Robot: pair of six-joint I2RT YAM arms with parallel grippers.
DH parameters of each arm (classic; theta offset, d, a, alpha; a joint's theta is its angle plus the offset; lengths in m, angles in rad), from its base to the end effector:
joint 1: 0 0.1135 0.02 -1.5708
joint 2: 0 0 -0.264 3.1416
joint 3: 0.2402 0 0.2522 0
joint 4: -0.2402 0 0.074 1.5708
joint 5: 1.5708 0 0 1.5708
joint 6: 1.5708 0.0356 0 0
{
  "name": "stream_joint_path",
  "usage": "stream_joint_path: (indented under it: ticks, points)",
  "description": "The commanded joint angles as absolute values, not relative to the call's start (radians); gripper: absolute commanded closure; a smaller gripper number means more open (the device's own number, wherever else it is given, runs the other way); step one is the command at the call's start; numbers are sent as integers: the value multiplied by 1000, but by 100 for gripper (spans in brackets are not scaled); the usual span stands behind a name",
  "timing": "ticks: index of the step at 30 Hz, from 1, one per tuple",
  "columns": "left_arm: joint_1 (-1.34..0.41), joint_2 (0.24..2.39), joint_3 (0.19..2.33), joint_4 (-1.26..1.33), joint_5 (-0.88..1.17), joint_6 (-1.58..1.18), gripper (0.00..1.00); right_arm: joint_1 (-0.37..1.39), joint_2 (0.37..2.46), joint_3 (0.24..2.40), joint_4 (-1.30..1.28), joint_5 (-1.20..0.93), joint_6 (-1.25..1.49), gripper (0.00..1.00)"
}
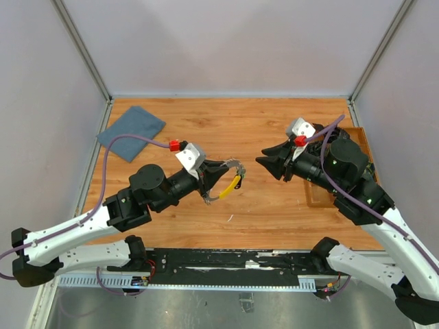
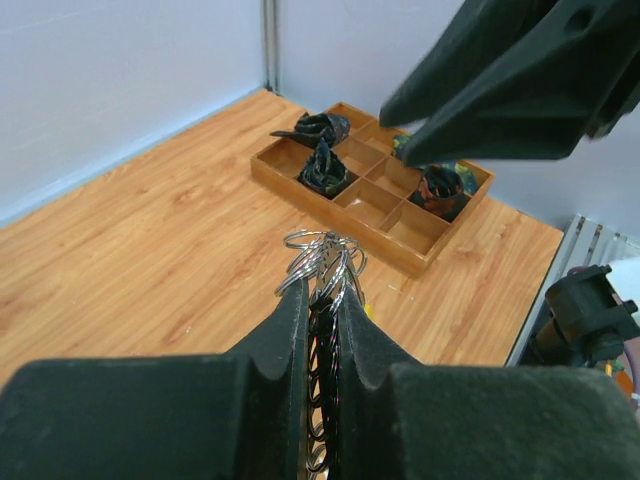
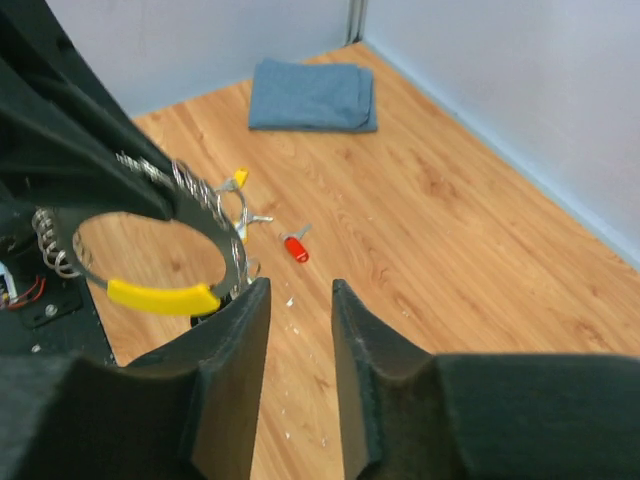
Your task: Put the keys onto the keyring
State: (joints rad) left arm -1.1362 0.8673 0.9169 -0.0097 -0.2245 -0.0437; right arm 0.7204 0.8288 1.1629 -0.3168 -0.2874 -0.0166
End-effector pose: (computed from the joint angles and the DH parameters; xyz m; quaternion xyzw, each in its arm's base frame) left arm 0.0912 -0.1776 0.3912 0.2887 0.6303 -0.3341 0.6386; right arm 0.1147 0.1141 0.4470 -0.3452 0.6104 0.3375 0.6280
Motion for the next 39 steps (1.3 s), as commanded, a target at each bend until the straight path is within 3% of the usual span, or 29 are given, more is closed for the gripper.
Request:
stream_joint_path:
  ticks: [1, 13, 16, 26, 33, 39]
  points:
    - [-1141, 845, 989, -41, -215, 15, 100, 733, 825, 1154, -310, -337, -71, 71]
    - [-1142, 817, 992, -32, -269, 30, 99, 733, 945, 1335, -493, -378, 162, 71]
    - [-1141, 811, 985, -14, -328, 21, 99, 733, 960, 1328, -499, -325, 304, 62]
    - [-1142, 791, 922, 136, -491, 5, 99, 751, 906, 979, -51, -278, 868, 43]
    - [-1141, 822, 905, 226, -594, 20, 99, 890, 950, 965, 92, -71, 885, 35]
    - [-1141, 835, 906, 254, -612, 27, 99, 944, 993, 942, 124, 34, 945, 38]
